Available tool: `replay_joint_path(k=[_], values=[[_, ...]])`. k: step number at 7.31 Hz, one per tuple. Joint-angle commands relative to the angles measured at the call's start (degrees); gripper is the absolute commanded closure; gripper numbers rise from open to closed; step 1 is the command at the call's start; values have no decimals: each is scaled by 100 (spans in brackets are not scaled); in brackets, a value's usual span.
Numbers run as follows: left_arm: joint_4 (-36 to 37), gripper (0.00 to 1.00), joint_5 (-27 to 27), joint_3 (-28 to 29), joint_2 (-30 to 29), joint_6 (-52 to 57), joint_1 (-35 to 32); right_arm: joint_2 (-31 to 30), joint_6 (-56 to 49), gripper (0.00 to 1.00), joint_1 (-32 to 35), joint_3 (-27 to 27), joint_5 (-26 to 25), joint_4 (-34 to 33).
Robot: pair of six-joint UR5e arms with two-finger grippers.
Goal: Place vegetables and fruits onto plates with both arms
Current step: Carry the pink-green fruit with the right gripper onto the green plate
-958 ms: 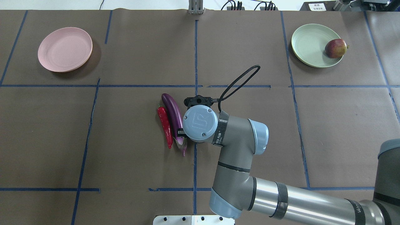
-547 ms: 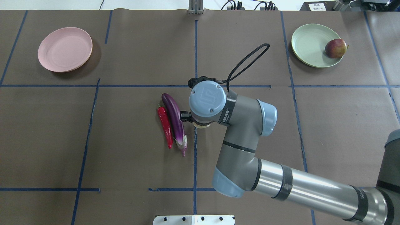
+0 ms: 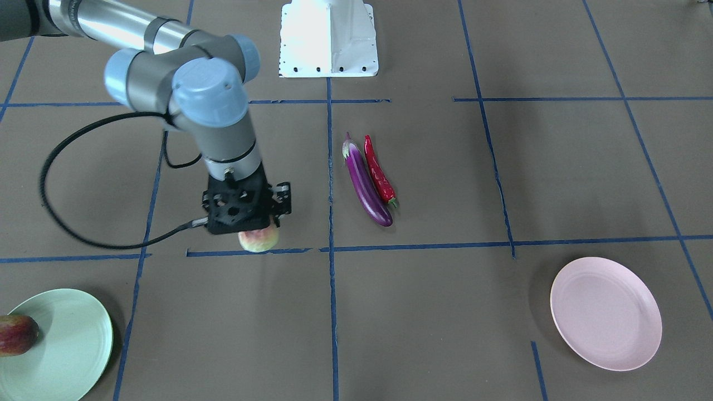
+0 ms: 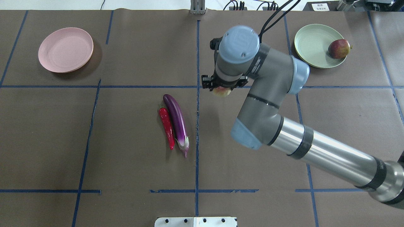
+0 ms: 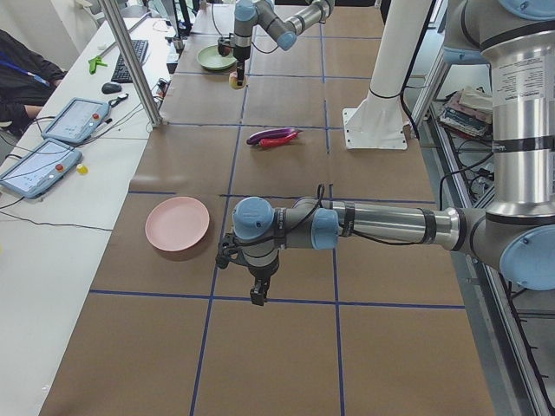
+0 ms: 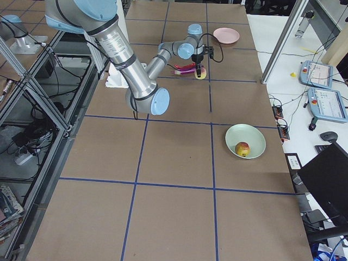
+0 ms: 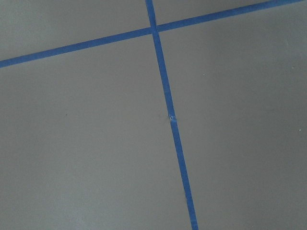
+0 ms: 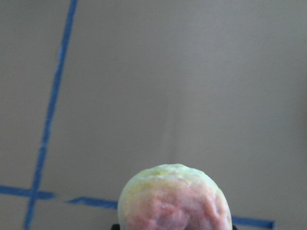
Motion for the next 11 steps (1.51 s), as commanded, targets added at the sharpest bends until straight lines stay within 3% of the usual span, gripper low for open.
replay_joint_path(k=[1,3,5,6,7,8,11], values=[[0,0,0,-7,0,-8,0,-8,-1638,100,1063,-964,547,131],[0,0,0,2,-9,-8,0,-140,-2249,100,1480,-2253,761,1478],[-9,0,0,-7,-9,-8,0,-341,-2565,99,1586,-2637,761,1846],[-9,0,0,-15,-9,1,0,-525,-2567,88,1578,-2647,761,1889],[-9,0,0,-15,-9,-8,0,-597,-2541,36,1578,-2656,752,1994],[-9,0,0,-15,-9,-8,0,-606,-2514,0,1569,-2638,761,2021],[-9,0,9,-42,-9,1,0,-606,-2505,0,1744,-2262,1067,1829]])
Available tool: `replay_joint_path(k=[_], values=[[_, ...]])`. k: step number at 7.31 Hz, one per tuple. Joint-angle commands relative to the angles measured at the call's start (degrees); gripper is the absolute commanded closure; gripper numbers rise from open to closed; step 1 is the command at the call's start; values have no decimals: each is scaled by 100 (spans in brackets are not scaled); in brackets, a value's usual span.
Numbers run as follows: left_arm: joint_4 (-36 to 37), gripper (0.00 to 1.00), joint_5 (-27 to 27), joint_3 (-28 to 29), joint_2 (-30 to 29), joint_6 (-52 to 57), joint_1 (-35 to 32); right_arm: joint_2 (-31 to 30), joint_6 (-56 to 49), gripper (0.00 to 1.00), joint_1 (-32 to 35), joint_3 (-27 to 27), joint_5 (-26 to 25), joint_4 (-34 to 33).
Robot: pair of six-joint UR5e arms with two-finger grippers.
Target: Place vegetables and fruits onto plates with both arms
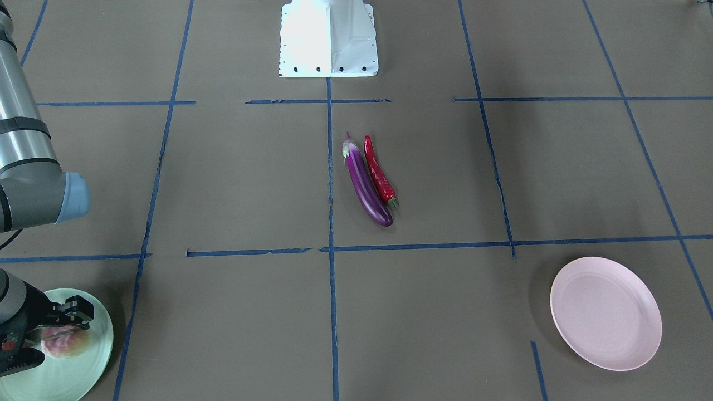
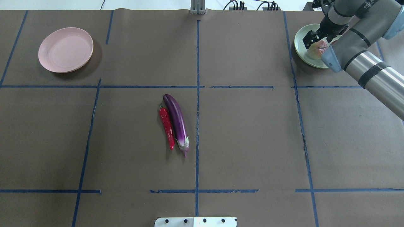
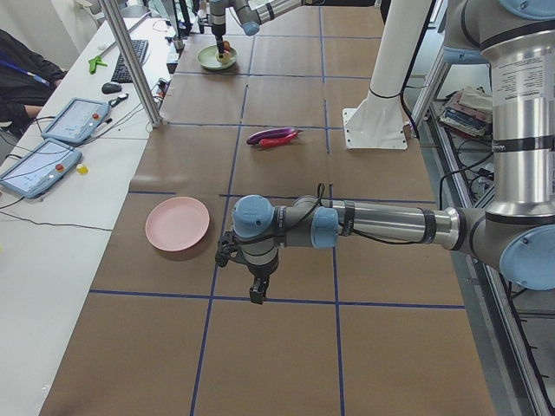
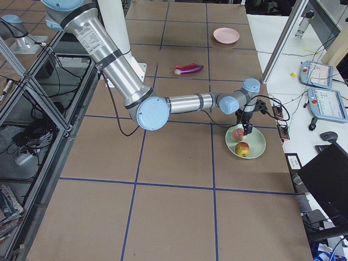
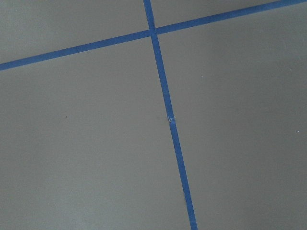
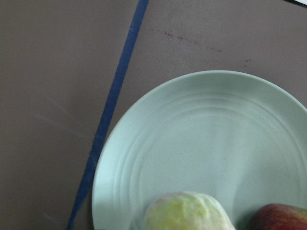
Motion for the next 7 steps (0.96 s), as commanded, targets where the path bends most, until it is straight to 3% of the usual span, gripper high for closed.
replay_joint_path(k=[1,2,3,5,7], values=[[0,0,3,-76,-9,31,0,-6,-13,0,286,607,271,-728],[0,0,38,-155,-44,31,0,-32,-92,0,505,1212,376,-1552],[-61,0,21,-156,-209,23,26,-390,-258,0,647,1696,473,-1804],[-805,0,12,-95,-649,-13,35,-1547,-995,0,1234,2584,1033,-1824],[-940,0,-162,-156,-738,-639,105,-3067,-1558,0,1543,3648,1045,-1824]])
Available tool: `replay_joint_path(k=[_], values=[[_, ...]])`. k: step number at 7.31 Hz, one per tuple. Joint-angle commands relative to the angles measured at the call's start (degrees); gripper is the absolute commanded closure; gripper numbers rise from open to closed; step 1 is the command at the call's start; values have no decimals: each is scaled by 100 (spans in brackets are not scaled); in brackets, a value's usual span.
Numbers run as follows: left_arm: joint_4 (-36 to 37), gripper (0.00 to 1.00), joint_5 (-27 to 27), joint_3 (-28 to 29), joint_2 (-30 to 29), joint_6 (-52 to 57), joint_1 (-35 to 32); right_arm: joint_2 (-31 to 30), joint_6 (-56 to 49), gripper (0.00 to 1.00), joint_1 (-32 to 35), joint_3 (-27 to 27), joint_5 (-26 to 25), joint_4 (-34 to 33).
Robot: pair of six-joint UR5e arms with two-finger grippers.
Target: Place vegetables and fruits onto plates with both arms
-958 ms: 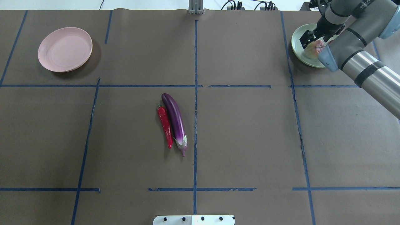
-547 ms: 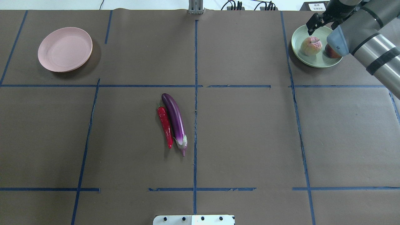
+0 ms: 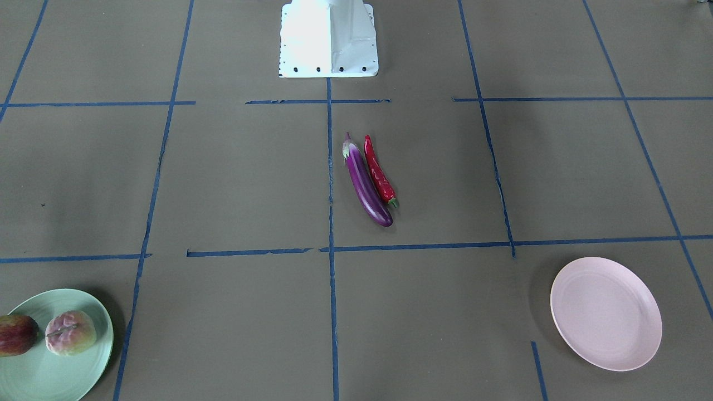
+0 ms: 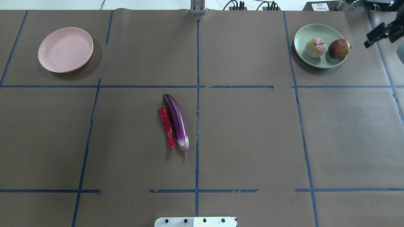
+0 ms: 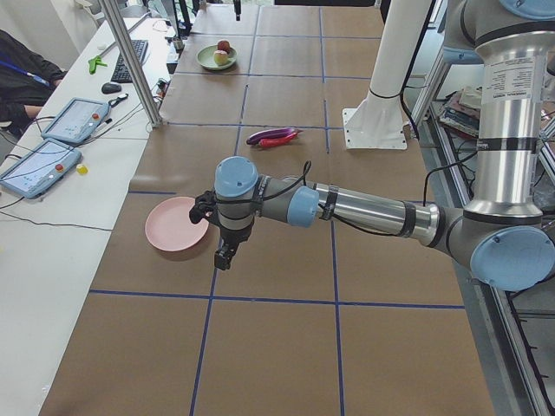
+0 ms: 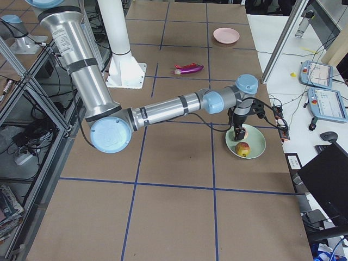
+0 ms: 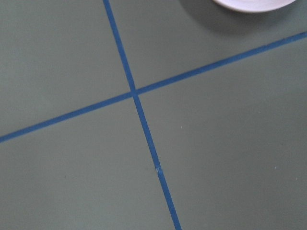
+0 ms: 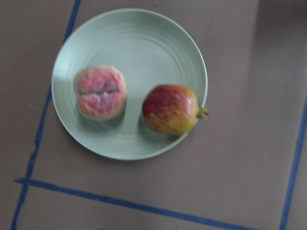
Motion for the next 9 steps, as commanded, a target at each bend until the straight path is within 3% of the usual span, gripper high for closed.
replay_joint_path(k=[1,3,5,6,8,9], values=[[-247,0,-586,-34,-324,-1452,221,-1541,-597,0,418,1007,56,-10],[-248,0,-321,-287,-878,-2888,1560,-2484,-556,0,710,1457,73,60],[-187,0,-81,-132,-1650,-4222,2950,-2567,-521,0,719,1495,109,61],[-160,0,145,-104,-2002,-5335,3287,-2567,-520,0,711,1486,100,69],[-160,0,1476,61,-2757,-7505,4286,-2576,-520,0,711,1486,100,69],[-160,0,1892,533,-3440,-8414,4657,-2576,-520,0,719,1486,100,69]])
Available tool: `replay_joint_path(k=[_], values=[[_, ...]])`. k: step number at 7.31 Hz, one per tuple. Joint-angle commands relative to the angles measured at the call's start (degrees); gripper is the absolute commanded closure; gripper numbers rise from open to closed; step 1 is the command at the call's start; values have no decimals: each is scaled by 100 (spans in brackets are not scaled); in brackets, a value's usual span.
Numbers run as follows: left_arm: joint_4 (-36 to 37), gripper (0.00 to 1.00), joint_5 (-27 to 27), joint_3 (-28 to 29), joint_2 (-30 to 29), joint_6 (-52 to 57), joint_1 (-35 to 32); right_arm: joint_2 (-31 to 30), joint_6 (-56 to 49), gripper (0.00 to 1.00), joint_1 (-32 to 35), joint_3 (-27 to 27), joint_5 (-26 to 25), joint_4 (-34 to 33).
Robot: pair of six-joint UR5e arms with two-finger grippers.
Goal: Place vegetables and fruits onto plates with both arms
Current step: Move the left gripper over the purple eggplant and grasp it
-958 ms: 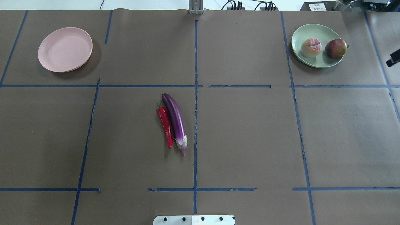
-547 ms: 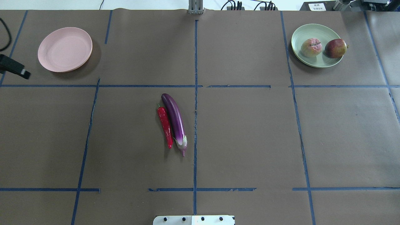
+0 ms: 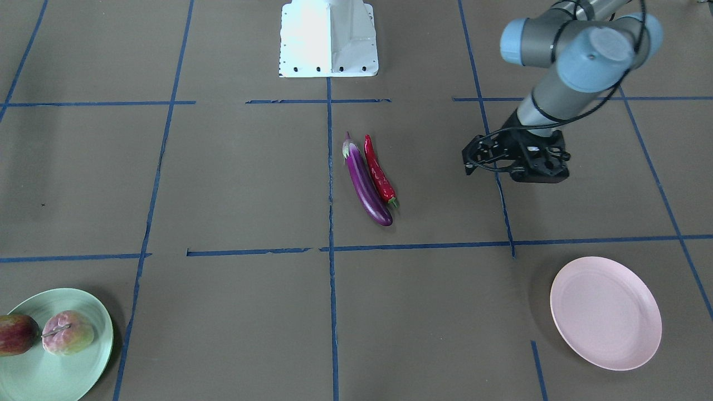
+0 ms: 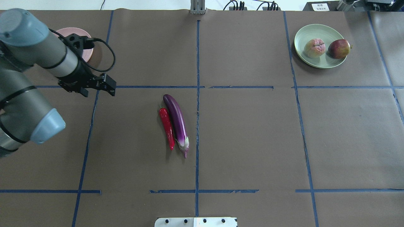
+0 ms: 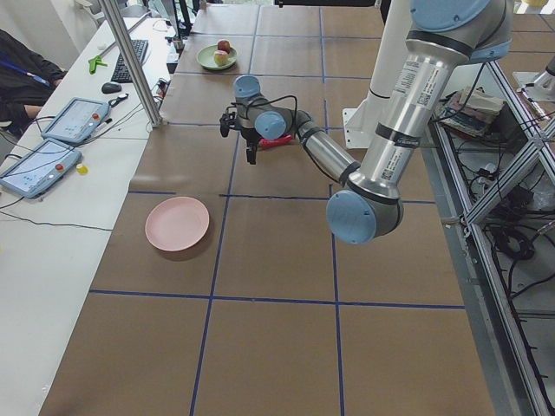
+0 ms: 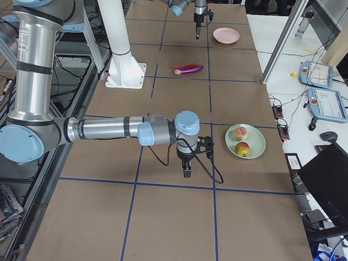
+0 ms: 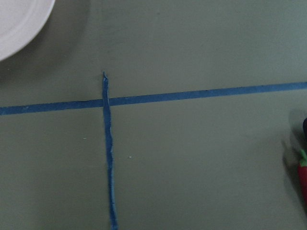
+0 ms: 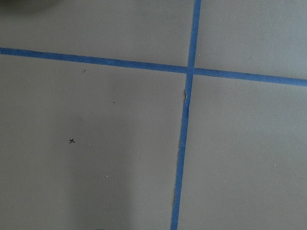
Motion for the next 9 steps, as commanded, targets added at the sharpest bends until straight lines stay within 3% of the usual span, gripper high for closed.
replay_joint_path(k=[1,4,6,9], values=[[2,1,849,807,-1217,-1902,812,-3,9,0,-4,0,-3,0],[2,10,1527,1714,-2107,-2610,1454,-3,0,0,-4,-9,-11,0],[-7,17,1624,1822,-2162,-2620,1675,-3,9,0,5,-26,-11,-9],[1,19,1634,1927,-2109,-2612,1861,-3,9,0,-4,-35,-11,-9]])
